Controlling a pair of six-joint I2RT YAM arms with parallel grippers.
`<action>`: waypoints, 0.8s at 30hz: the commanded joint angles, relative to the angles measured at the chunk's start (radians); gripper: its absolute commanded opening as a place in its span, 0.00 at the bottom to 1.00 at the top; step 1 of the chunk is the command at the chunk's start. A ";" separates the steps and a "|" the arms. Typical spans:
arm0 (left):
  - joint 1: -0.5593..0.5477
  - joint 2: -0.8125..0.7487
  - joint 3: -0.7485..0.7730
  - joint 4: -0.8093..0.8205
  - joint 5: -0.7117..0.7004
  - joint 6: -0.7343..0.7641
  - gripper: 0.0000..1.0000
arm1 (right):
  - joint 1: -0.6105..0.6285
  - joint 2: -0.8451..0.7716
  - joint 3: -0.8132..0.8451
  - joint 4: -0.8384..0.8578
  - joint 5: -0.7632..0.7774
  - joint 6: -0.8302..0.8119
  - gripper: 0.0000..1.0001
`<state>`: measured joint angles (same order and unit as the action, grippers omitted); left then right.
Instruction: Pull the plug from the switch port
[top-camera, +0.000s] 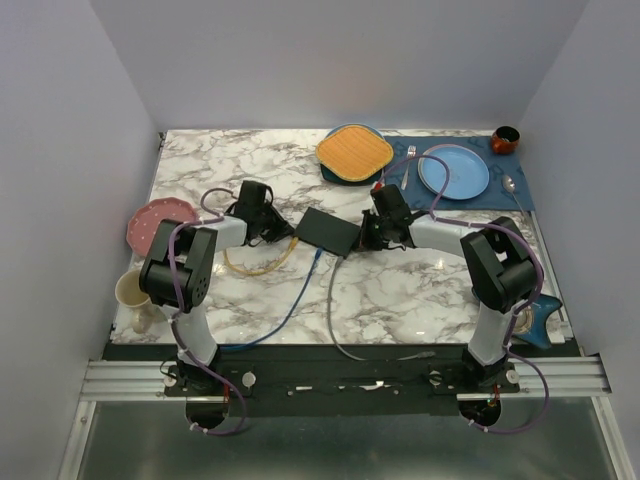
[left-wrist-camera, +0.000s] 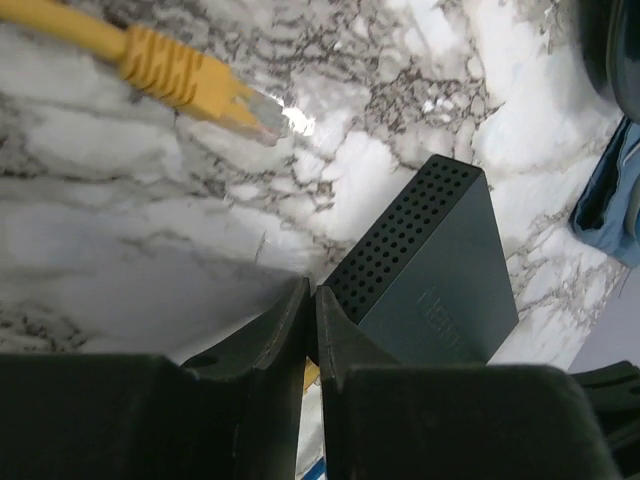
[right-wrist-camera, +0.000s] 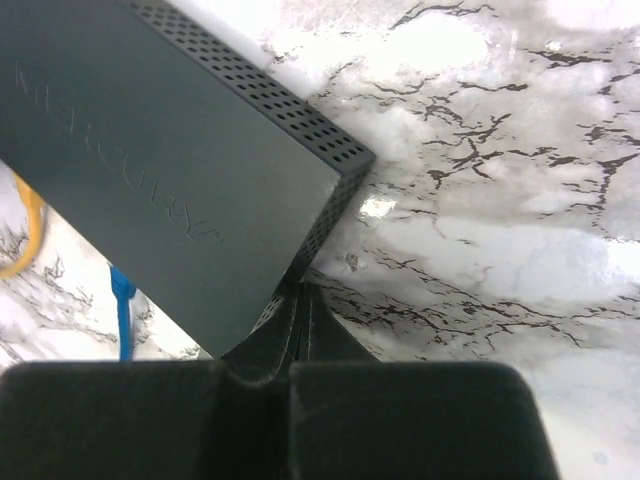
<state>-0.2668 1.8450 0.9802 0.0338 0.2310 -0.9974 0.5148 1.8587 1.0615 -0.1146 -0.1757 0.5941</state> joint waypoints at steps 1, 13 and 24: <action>-0.015 -0.082 -0.090 0.015 0.077 -0.032 0.22 | -0.006 0.039 0.018 -0.037 0.051 -0.007 0.01; -0.012 -0.228 -0.133 -0.032 0.011 -0.012 0.22 | -0.019 -0.001 0.025 -0.076 0.107 -0.030 0.01; -0.017 -0.086 -0.080 -0.109 -0.044 -0.007 0.22 | -0.029 0.016 0.037 -0.096 0.110 -0.034 0.01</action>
<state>-0.2771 1.6897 0.8818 -0.0334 0.2005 -1.0031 0.4919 1.8534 1.0767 -0.1493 -0.1162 0.5823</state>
